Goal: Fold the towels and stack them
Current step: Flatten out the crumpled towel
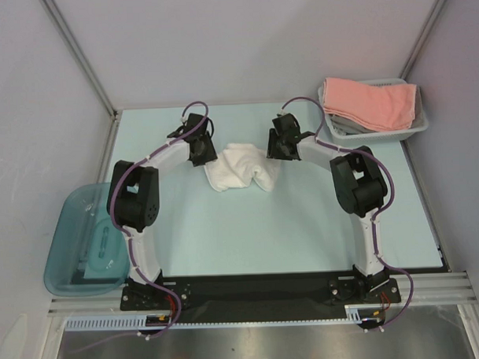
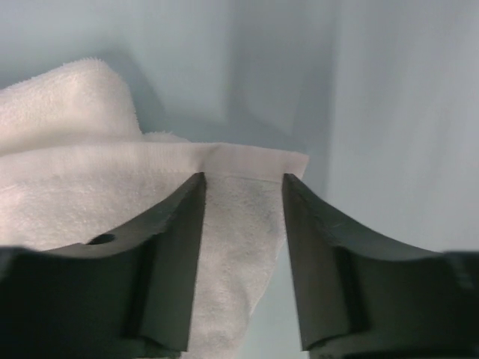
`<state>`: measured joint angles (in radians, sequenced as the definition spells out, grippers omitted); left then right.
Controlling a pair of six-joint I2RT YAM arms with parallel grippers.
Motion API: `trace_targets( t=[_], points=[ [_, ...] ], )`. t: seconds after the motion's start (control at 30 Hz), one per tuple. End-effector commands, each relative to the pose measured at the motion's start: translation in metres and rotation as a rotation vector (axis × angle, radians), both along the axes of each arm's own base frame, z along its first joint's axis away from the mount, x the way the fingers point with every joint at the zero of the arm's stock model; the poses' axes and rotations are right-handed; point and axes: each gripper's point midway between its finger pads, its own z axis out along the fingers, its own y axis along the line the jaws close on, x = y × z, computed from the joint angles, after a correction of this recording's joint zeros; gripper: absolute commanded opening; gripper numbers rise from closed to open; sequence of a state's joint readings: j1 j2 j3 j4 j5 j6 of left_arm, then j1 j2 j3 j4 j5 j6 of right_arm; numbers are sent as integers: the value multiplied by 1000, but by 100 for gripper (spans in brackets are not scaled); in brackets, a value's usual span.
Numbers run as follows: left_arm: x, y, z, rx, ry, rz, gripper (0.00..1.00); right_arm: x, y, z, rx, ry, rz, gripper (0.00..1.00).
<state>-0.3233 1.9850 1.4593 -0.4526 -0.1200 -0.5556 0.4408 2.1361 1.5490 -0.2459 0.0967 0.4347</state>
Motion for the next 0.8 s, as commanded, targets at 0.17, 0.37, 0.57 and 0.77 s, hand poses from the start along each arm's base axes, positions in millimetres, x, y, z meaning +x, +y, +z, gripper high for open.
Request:
trace_targets(
  t=[0.17,0.37,0.57,0.77],
  points=[
    [17,-9,1,-64,-19,10,42,19,-3,15,36,-57,-30,34],
    [16,-6,-6,-47,-8,16,44,18,-6,15,30,-58,-31,33],
    [21,-9,0,-61,-28,18,24,16,-15,14,-7,-63,-49,50],
    [26,-11,12,-68,-51,10,5,13,-17,6,-16,-44,-51,51]
  ],
)
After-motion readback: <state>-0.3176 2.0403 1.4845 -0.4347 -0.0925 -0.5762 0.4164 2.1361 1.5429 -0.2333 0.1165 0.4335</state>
